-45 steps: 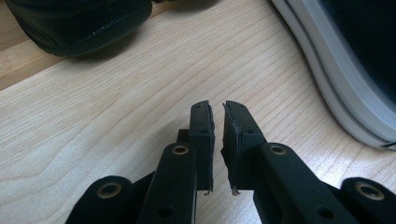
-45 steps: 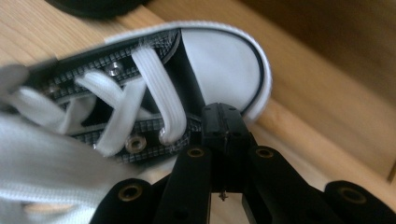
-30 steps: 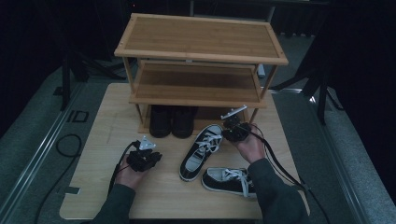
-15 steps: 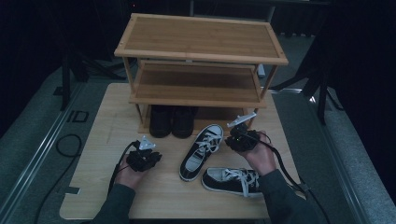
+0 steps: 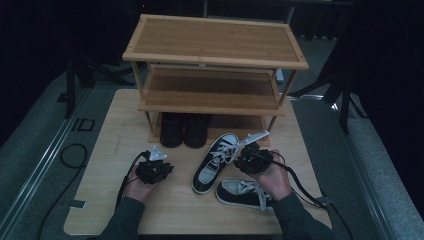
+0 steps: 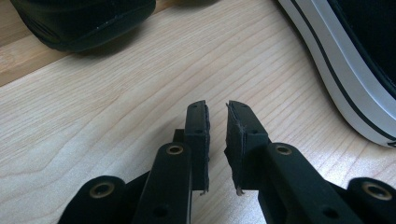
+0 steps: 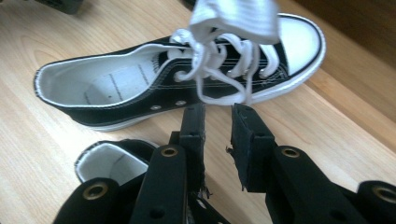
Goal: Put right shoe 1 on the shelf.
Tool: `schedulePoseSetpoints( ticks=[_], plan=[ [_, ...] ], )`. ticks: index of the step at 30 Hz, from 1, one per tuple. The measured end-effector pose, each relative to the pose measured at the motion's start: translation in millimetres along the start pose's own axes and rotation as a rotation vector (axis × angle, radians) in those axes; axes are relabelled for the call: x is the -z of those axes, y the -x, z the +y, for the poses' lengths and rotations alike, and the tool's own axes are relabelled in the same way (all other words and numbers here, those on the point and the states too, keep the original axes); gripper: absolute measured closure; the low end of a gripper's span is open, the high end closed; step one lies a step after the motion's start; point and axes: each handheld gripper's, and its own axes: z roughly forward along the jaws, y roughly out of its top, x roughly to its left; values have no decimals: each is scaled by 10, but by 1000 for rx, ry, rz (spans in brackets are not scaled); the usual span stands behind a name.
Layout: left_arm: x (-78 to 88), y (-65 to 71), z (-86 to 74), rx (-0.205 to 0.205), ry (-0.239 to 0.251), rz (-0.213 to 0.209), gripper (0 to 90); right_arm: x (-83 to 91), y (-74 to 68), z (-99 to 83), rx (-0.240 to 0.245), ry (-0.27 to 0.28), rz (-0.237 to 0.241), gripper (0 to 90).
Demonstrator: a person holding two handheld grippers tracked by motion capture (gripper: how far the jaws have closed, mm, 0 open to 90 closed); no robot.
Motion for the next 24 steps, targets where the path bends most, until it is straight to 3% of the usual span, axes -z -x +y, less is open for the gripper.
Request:
schedulePoseSetpoints(
  ticks=[14, 24],
  plan=[
    [7, -8, -1, 0, 0, 0, 776, -69, -264, 156, 35, 11, 16, 672],
    [7, -13, -1, -2, 2, 2, 769, -155, -308, 253, -7, 16, 6, 571]
  ],
)
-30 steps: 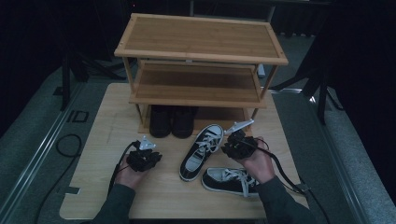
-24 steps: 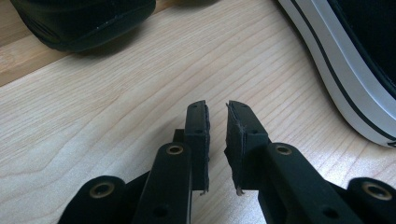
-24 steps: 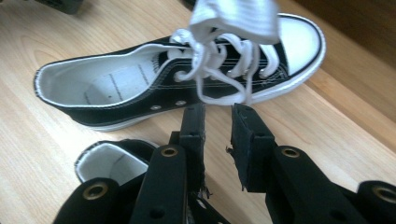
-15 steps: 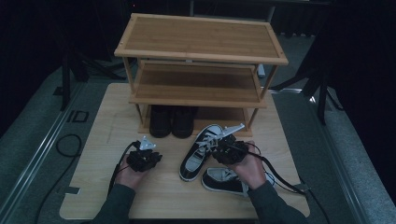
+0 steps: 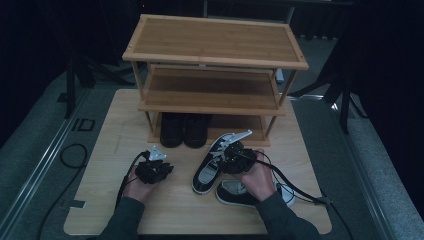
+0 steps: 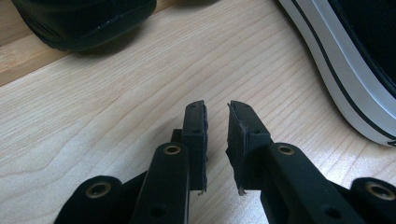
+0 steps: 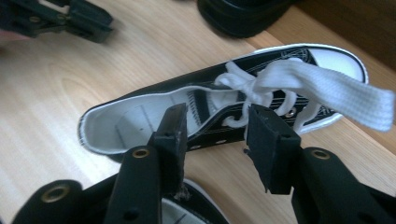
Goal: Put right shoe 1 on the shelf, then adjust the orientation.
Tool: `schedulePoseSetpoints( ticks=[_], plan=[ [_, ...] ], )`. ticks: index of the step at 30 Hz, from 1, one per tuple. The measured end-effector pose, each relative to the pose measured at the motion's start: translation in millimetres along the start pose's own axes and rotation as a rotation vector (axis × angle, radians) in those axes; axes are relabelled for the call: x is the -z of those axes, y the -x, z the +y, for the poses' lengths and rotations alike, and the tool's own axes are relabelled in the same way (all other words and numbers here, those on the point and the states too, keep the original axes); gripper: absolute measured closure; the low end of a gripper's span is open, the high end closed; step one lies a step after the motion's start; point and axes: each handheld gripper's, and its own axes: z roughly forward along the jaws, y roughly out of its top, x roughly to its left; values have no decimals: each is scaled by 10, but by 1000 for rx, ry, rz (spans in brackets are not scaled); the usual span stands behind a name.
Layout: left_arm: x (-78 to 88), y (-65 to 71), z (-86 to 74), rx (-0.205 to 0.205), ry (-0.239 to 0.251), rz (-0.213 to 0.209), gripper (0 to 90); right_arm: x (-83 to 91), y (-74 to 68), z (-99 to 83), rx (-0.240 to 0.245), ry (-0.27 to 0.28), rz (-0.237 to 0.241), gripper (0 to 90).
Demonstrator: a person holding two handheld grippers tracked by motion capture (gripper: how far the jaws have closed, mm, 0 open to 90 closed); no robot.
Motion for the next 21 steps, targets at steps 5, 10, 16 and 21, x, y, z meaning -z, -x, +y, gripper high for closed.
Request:
schedulePoseSetpoints(
  ticks=[5, 10, 16, 21],
  plan=[
    [-8, 1, 0, -2, -2, -1, 769, -109, 36, 20, -38, -22, -4, 549],
    [-10, -1, 5, -4, -2, -1, 769, -240, 38, 38, -51, -53, -26, 540],
    [-12, 3, 8, -4, -3, -3, 769, -334, 40, 46, -66, -71, -33, 524],
    [-7, -2, 3, -4, -3, -1, 768, -361, 42, 41, -74, -81, -33, 522]
  ],
)
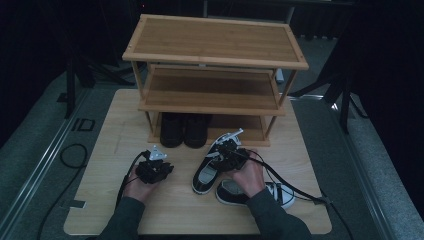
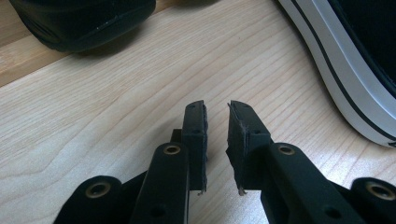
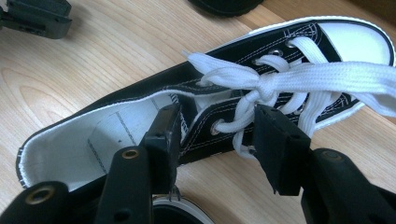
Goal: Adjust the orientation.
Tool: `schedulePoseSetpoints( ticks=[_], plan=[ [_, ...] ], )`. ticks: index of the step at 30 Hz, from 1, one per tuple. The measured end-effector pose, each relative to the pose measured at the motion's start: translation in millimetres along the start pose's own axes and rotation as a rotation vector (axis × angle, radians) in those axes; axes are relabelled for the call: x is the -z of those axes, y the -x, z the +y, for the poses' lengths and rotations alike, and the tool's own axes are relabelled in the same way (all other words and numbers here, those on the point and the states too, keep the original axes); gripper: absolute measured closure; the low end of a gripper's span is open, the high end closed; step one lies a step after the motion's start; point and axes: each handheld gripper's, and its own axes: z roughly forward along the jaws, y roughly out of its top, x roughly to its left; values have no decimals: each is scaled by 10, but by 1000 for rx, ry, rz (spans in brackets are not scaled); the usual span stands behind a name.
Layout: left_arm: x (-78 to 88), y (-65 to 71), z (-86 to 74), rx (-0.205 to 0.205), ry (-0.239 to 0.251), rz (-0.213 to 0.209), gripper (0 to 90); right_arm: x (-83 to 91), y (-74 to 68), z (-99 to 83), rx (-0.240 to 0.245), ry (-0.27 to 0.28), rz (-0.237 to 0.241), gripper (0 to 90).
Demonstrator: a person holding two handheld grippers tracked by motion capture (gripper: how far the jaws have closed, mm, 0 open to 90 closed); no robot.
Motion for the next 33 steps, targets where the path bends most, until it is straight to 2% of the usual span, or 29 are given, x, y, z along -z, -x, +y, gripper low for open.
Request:
schedulePoseSetpoints(
  ticks=[9, 14, 23, 25, 30, 33],
  plan=[
    [6, 10, 0, -1, 1, -1, 768, 40, 40, -60, -27, 3, 23, 561],
    [12, 4, -5, 2, 2, 0, 768, 49, 36, -73, -32, -3, 19, 579],
    [15, 3, -5, 2, 2, -1, 768, 57, 45, -108, -47, -14, 3, 525],
    [11, 2, -6, 1, 0, 0, 768, 44, 61, -122, -60, -21, 15, 524],
    [0, 20, 0, -4, -2, 2, 767, -77, 114, -108, -104, -56, 98, 557],
    [1, 18, -1, -2, -3, 2, 767, -159, 98, -68, -101, -90, 93, 569]
  ],
)
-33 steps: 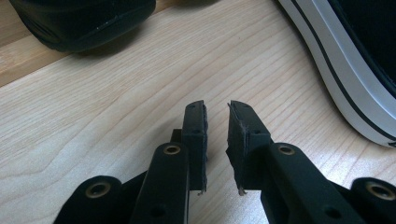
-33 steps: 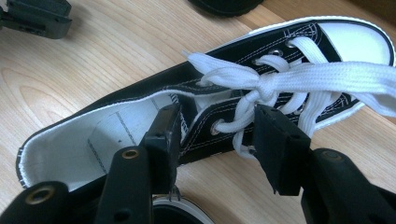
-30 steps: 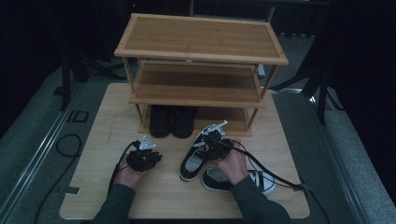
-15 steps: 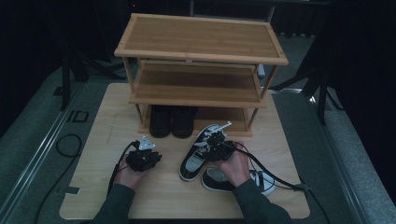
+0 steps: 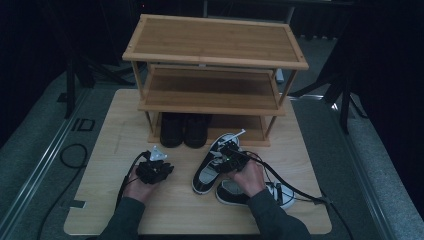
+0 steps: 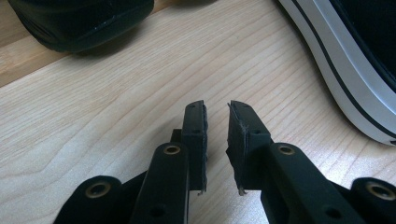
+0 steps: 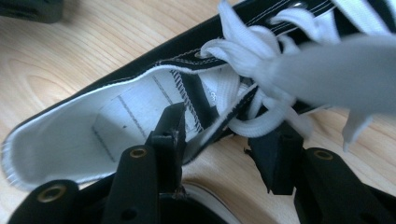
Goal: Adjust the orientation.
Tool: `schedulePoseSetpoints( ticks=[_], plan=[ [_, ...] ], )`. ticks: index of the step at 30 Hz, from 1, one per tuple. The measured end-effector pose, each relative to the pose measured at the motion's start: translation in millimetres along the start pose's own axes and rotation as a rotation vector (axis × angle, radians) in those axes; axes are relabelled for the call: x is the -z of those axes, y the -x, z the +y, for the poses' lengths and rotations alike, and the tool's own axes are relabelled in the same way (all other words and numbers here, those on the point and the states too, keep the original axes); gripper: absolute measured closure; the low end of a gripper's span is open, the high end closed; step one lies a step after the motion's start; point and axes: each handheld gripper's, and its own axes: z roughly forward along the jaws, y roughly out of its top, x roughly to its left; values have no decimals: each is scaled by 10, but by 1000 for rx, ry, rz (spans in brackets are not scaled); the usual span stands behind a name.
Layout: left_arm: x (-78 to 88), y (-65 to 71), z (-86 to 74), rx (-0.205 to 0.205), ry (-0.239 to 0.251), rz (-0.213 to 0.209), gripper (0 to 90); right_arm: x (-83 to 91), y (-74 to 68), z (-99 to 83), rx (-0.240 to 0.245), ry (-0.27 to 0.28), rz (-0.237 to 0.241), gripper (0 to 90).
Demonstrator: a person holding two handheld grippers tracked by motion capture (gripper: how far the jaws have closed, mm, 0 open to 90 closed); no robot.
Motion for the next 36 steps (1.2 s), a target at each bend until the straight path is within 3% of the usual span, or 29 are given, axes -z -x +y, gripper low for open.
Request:
schedulePoseSetpoints(
  ticks=[12, 19, 22, 29, 36],
  plan=[
    [1, -2, -1, -1, 0, -2, 767, -9, 23, -2, -32, 3, -2, 730],
    [-12, 2, 1, -6, -3, -3, 767, 24, 35, -37, -48, 27, -14, 795],
    [-2, -5, -2, -1, 0, -2, 767, 39, 49, -41, -87, 71, -20, 836],
    [2, -17, -5, -1, 1, -1, 768, 76, 63, -3, -124, 115, 0, 850],
    [-4, -6, -2, 1, 1, -2, 768, 146, 53, 7, -116, 131, -15, 850]
  ],
)
